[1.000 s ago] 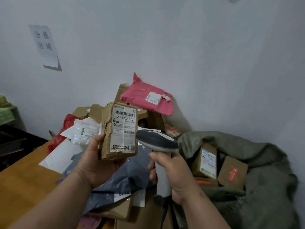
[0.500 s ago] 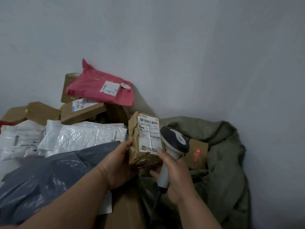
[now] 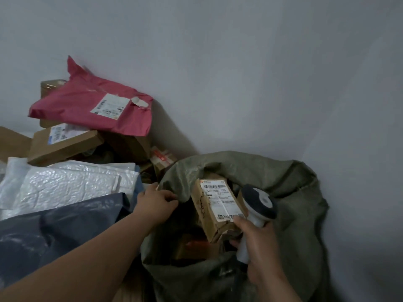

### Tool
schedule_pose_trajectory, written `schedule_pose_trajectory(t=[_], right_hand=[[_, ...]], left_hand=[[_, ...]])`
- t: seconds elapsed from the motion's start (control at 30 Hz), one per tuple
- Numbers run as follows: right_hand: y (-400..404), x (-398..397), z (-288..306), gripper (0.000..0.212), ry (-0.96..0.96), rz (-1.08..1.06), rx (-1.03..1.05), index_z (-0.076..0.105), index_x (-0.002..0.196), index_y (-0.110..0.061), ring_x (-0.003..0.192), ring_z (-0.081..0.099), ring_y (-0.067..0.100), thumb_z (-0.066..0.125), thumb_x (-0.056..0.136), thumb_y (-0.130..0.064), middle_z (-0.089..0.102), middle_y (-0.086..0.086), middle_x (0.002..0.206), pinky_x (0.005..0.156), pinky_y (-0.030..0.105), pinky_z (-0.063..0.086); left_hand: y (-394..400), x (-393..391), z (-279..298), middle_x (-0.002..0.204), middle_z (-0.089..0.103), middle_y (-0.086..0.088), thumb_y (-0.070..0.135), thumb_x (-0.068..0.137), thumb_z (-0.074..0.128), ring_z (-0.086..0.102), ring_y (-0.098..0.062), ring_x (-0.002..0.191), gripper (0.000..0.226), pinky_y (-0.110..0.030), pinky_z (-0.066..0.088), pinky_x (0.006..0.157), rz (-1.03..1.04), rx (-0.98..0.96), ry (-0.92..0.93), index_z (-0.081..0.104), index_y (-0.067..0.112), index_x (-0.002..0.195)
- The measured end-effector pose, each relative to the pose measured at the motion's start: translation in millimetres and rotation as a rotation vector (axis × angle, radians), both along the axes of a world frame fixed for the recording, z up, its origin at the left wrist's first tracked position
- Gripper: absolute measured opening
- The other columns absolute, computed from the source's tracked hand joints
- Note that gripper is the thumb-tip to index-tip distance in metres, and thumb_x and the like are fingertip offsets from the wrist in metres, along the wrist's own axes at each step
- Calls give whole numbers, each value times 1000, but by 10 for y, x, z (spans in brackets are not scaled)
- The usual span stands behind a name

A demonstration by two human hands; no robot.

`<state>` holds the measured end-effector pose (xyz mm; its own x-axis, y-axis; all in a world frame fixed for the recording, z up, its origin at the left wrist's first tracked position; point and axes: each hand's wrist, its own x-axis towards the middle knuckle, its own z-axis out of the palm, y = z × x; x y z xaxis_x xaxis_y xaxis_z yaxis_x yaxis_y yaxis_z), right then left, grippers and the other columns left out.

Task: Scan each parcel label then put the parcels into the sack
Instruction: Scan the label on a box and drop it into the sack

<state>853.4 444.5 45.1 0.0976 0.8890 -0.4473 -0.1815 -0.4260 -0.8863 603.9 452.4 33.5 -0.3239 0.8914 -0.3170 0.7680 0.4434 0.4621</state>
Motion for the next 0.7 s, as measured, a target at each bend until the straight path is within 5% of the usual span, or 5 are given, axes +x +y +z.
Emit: schedule_pose_trajectory(t=[0.07, 0.17, 0.33, 0.53, 0.7], right_hand=[[123, -1, -78, 38, -33, 70, -36, 60, 114, -19, 76, 75, 19, 78, 83, -7, 75, 3, 94, 58, 33, 59], [277, -47, -149, 39, -130, 175, -23, 60, 111, -18, 84, 74, 22, 81, 80, -8, 74, -1, 93, 81, 47, 61], [495, -165, -125, 36, -288, 228, 57, 60, 101, -25, 93, 70, 23, 83, 77, -14, 72, 1, 98, 92, 43, 55], [701, -467, 73, 23, -469, 122, 327, 65, 94, -15, 86, 68, 26, 79, 78, -9, 70, 6, 88, 83, 44, 57], [758, -792, 141, 34, -363, 460, 199, 63, 117, -22, 93, 65, 19, 74, 85, -24, 69, 1, 107, 81, 36, 55]], left_hand=[[158, 10, -126, 161, 19, -4, 47, 96, 51, 22, -37, 145, 31, -48, 22, 119, -26, -118, 64, 61, 50, 125], [338, 64, -152, 144, 48, -8, 30, 101, 47, 49, -29, 127, 32, -42, 38, 111, -11, -131, 75, 62, 32, 130], [465, 188, 358, 131, 64, -14, 8, 99, 51, 58, -31, 120, 38, -30, 42, 93, 293, 404, -48, 59, 10, 136], [466, 326, 1014, 139, 51, 11, 7, 98, 54, 37, 8, 118, 49, -1, 23, 92, 165, 787, 65, 50, 18, 145], [443, 197, 861, 155, 38, 0, 10, 93, 61, 39, -13, 137, 65, -10, 24, 104, 156, 453, 13, 36, 15, 153]])
